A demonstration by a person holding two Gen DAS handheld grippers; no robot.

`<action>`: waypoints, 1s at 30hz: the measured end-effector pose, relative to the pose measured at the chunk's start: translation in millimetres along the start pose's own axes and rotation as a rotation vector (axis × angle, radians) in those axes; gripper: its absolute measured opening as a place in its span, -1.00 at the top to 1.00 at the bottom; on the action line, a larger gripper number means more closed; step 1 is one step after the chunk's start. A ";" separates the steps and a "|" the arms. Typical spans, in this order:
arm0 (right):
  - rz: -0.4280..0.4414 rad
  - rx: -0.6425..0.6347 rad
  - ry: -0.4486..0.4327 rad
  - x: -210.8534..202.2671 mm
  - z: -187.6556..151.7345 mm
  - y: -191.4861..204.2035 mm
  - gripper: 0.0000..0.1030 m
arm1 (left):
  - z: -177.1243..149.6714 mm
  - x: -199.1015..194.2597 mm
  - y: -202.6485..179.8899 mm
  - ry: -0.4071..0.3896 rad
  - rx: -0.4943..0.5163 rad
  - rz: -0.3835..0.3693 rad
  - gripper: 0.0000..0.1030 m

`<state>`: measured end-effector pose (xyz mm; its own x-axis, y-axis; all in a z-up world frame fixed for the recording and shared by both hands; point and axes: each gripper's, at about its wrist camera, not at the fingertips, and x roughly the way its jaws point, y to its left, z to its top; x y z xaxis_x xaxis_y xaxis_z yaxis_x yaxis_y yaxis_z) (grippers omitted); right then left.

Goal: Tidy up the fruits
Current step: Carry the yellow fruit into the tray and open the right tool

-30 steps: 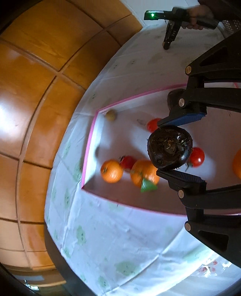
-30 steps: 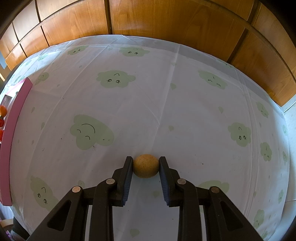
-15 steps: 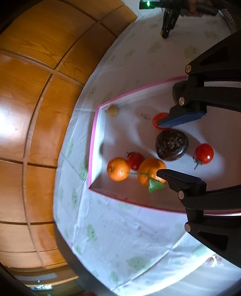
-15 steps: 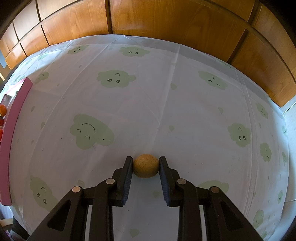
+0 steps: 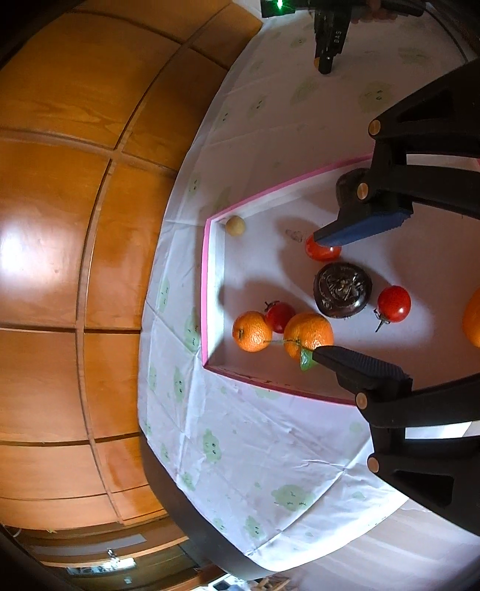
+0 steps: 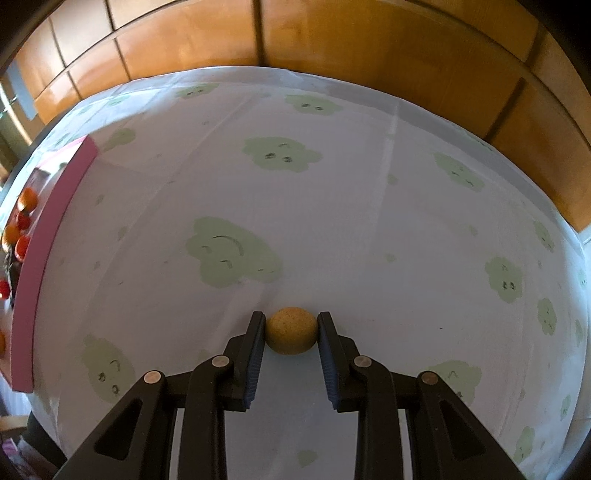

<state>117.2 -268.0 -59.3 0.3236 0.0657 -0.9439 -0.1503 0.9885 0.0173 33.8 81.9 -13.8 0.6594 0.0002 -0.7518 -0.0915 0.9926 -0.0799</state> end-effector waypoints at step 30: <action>0.281 -0.163 -0.076 -45.2 -4.3 102.9 0.45 | -9.8 -10.2 9.9 -0.027 -0.019 -0.018 -0.15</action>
<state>83.1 -169.8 -16.3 0.3161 0.3491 -0.8821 -0.3891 0.8957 0.2151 18.8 90.5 -13.4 0.6813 -0.0142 -0.7318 -0.0933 0.9900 -0.1061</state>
